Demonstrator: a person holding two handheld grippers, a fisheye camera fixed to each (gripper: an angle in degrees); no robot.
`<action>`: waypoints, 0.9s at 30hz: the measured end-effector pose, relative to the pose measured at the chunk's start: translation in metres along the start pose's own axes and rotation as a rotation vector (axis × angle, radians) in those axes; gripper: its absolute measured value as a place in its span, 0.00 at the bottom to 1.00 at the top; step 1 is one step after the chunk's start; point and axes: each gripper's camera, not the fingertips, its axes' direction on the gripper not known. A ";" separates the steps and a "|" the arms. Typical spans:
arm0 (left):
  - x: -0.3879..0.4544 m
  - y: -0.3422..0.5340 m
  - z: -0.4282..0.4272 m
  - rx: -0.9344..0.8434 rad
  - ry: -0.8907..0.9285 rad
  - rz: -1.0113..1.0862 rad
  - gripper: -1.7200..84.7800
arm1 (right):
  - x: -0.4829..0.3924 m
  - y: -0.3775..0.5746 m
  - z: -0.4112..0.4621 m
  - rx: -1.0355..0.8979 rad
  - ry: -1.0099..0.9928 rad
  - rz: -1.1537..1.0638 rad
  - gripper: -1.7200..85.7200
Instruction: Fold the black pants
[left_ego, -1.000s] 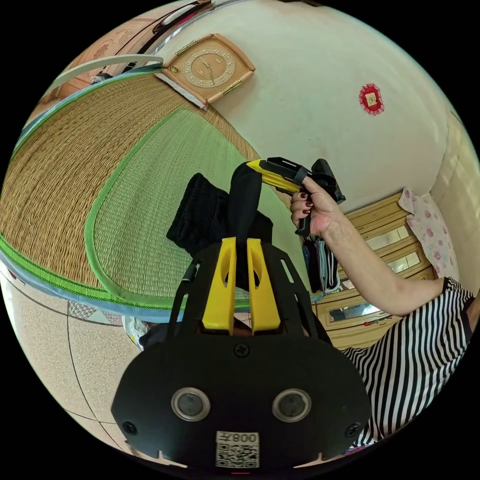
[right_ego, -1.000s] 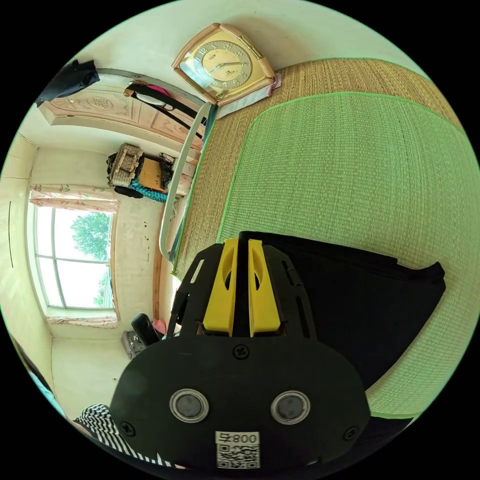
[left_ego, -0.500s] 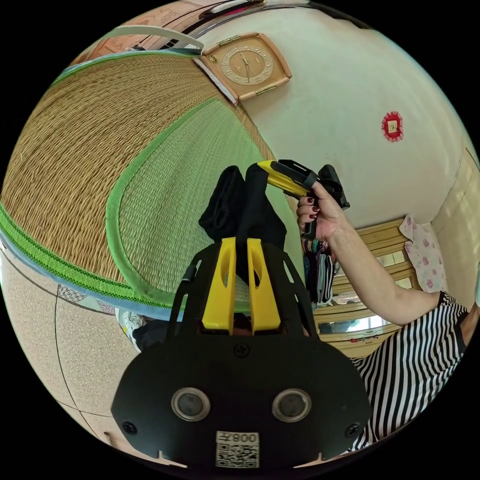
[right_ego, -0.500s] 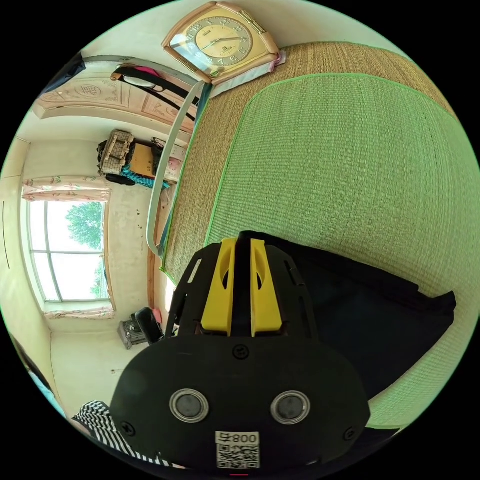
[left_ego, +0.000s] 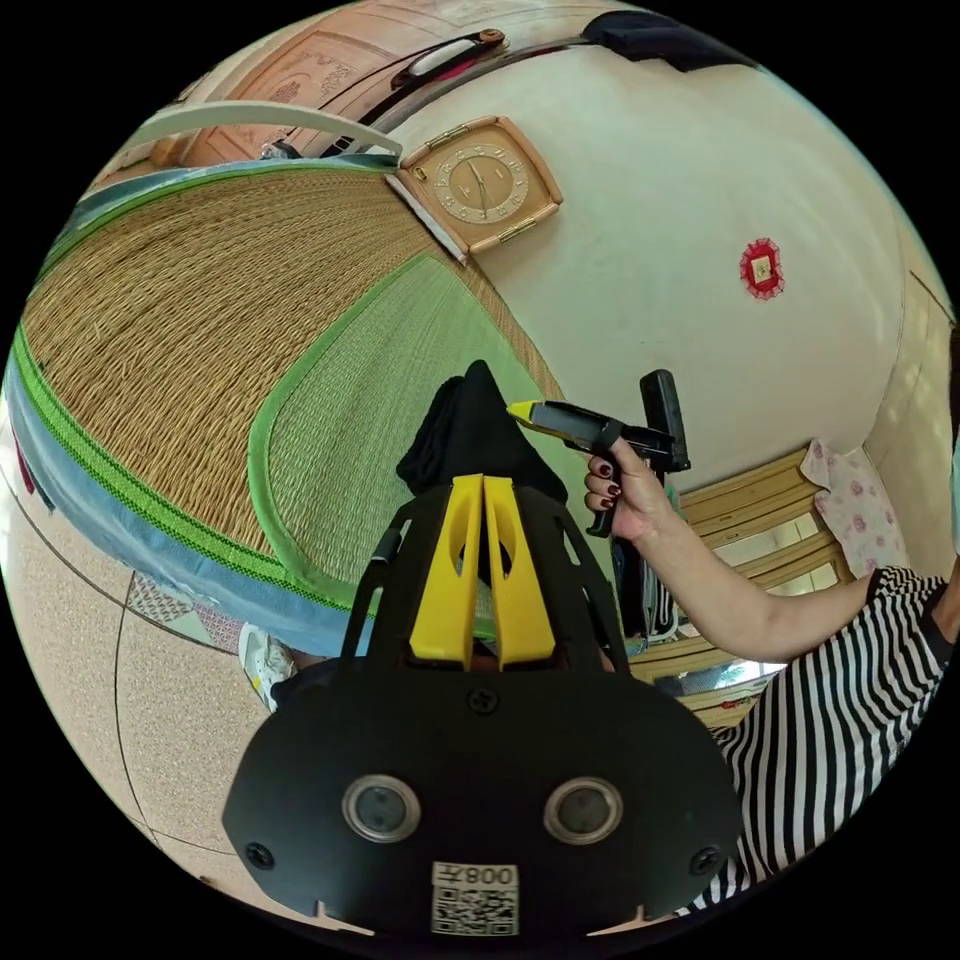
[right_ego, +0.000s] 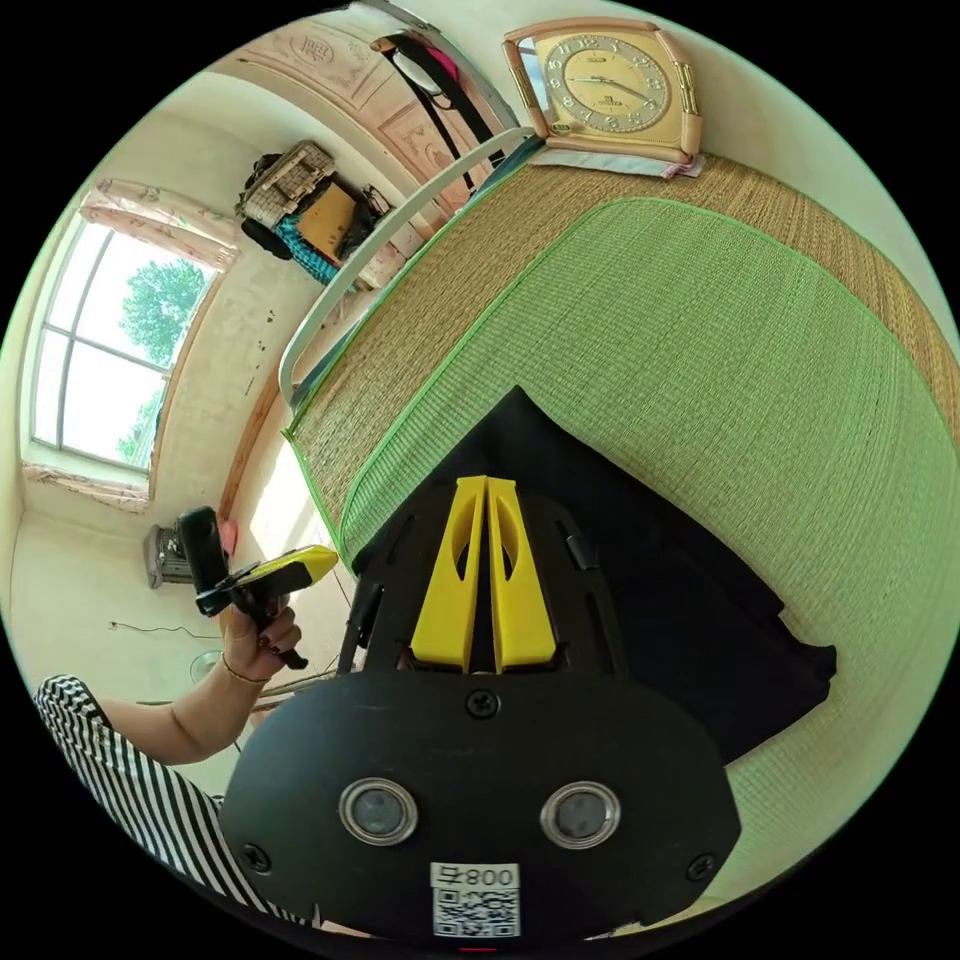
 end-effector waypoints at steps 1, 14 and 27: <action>0.006 -0.002 0.005 -0.023 -0.020 0.034 0.02 | -0.001 -0.002 0.010 -0.022 0.023 -0.003 0.02; 0.031 -0.002 0.038 -0.122 -0.213 0.086 0.02 | -0.020 0.017 0.002 0.060 0.239 -0.151 0.02; 0.067 0.010 0.067 -0.160 -0.325 0.150 0.02 | 0.018 0.021 0.003 0.048 0.258 -0.077 0.02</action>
